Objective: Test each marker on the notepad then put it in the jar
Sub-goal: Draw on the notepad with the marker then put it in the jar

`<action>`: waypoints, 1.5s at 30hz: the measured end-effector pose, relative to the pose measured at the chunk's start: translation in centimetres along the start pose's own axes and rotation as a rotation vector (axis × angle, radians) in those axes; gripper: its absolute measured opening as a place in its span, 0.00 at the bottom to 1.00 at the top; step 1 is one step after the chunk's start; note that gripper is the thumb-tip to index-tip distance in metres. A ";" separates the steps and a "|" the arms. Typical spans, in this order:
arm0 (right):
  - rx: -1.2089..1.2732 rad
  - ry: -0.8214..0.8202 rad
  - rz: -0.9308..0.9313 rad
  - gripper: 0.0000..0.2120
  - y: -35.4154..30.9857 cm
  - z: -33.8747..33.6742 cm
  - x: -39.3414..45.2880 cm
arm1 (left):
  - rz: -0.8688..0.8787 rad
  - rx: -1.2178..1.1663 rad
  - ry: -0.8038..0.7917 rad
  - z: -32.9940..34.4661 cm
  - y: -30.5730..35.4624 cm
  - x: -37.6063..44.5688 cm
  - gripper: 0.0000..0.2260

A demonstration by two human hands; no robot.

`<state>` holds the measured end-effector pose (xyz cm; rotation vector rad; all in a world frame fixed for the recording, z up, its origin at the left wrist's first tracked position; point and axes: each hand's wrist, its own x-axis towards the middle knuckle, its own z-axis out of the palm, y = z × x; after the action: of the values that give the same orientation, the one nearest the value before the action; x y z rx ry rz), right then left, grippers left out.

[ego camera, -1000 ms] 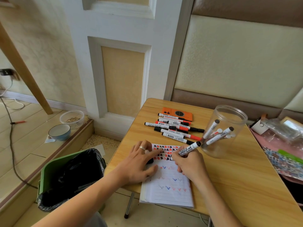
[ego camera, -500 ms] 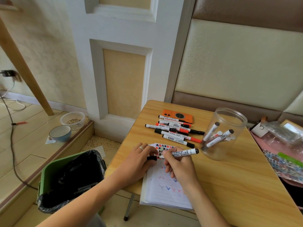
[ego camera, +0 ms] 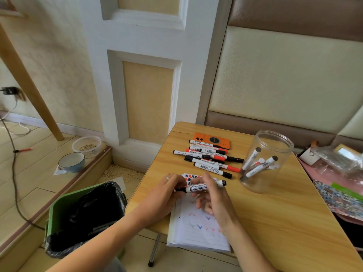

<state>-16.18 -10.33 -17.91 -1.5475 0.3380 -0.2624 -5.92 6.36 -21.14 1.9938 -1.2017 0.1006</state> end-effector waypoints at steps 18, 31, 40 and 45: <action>-0.067 -0.060 -0.029 0.09 0.5 -1.0 0.3 | -0.012 -0.030 0.004 -0.2 -0.9 0.2 0.14; -0.208 -0.037 -0.036 0.08 1.0 -0.1 0.2 | -0.012 -0.041 0.026 -0.6 -1.3 0.2 0.05; -0.066 0.028 0.006 0.03 0.3 -0.5 0.4 | -0.038 0.038 -0.034 0.3 -1.9 0.9 0.14; -0.070 0.196 -0.116 0.07 -1.2 -1.5 1.0 | -0.087 0.114 -0.092 0.8 -2.4 1.0 0.22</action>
<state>-15.81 -12.09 -16.77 -1.6163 0.4152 -0.5000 -3.79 5.69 -22.61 2.1679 -1.1882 0.0354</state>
